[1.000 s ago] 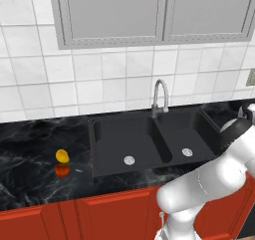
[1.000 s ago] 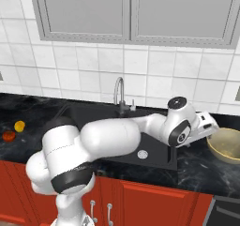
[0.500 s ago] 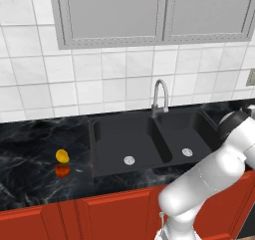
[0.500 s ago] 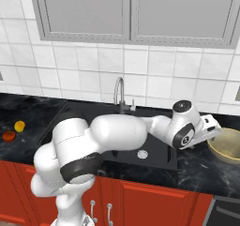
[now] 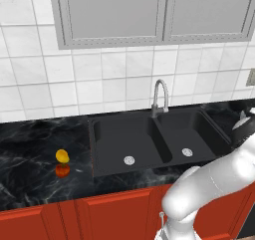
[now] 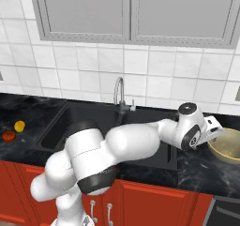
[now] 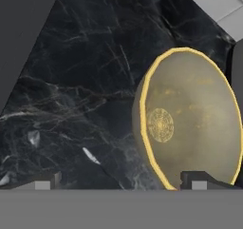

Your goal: Remove the mango and tomato from the sink. Then move the bowl and cup from the counter to the sink for washing.

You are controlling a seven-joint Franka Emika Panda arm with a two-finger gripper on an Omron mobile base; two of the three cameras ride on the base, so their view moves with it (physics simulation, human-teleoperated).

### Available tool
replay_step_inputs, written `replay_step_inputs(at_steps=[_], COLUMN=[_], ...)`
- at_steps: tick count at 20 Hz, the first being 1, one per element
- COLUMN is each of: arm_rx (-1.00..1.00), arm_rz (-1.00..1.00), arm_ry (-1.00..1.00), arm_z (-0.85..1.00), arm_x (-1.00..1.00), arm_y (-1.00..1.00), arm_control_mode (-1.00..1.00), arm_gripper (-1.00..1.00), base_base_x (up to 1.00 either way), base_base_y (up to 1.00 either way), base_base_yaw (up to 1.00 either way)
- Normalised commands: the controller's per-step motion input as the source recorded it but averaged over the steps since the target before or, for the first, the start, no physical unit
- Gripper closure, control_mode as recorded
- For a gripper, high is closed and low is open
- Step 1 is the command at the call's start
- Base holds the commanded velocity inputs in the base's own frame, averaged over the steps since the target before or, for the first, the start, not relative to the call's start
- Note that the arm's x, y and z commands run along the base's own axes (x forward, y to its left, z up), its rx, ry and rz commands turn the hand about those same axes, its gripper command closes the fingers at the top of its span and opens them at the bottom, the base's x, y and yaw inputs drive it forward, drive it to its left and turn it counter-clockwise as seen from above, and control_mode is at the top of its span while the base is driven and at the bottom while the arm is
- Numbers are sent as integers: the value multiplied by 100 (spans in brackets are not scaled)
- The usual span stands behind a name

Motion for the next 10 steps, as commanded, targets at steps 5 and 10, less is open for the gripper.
replay_step_inputs(at_steps=[5,10], arm_rx=[0,0], arm_rz=[5,2], arm_ry=[5,8], arm_z=[-13,-18], arm_x=[21,19], arm_y=[-16,-14], arm_control_mode=[-100,-100], arm_gripper=[-100,-100], base_base_x=[0,0], base_base_y=[0,0], base_base_yaw=[0,0])
